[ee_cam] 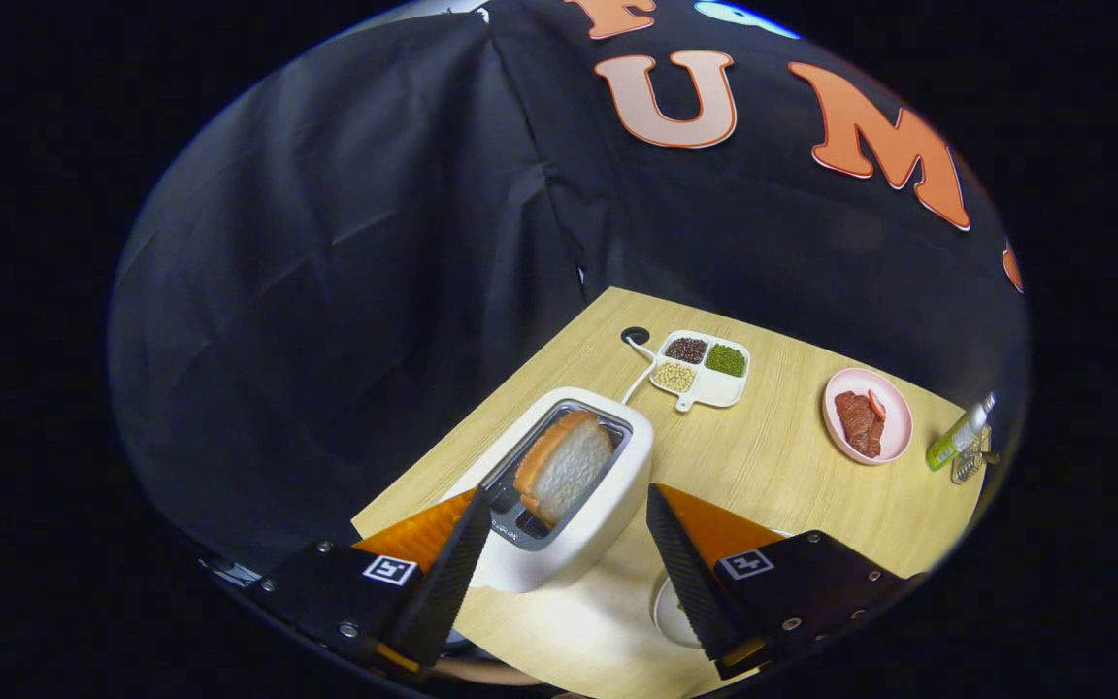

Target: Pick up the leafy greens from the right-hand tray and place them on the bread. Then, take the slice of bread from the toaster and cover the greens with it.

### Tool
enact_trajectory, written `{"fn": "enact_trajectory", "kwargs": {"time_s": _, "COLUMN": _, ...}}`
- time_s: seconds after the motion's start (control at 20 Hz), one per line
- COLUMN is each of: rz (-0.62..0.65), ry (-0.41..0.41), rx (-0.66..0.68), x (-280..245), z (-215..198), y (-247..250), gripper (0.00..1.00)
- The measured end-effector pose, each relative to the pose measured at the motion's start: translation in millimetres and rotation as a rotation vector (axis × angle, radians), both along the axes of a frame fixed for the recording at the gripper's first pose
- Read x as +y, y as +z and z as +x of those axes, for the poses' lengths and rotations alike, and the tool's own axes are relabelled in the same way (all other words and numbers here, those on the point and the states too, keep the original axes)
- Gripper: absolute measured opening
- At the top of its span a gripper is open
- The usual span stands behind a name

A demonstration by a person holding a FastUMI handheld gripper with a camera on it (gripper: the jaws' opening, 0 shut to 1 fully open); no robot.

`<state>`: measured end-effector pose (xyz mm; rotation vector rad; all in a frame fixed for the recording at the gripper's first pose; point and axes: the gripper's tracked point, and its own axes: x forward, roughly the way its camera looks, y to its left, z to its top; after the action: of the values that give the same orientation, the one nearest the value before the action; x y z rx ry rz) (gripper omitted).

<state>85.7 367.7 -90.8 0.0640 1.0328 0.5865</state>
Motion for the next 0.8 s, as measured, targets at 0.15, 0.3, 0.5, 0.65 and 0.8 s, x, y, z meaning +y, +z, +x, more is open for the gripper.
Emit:
{"fn": "enact_trajectory", "kwargs": {"time_s": 0.15, "rz": -0.023, "ry": 0.002, "rx": 0.027, "x": 15.2, "z": 8.2, "y": -6.0, "gripper": 0.96}}
{"fn": "enact_trajectory", "kwargs": {"time_s": 0.3, "rz": -0.061, "ry": 0.005, "rx": 0.055, "x": 23.9, "z": 12.5, "y": -15.4, "gripper": 0.95}}
{"fn": "enact_trajectory", "kwargs": {"time_s": 0.5, "rz": -0.079, "ry": -0.047, "rx": 0.088, "x": 33.8, "z": 21.9, "y": -31.1, "gripper": 0.91}}
{"fn": "enact_trajectory", "kwargs": {"time_s": 0.65, "rz": -0.096, "ry": -0.066, "rx": 0.12, "x": 37.6, "z": 26.0, "y": -46.3, "gripper": 0.82}}
{"fn": "enact_trajectory", "kwargs": {"time_s": 0.8, "rz": -0.114, "ry": -0.077, "rx": 0.141, "x": 37.3, "z": 26.0, "y": -56.0, "gripper": 0.67}}
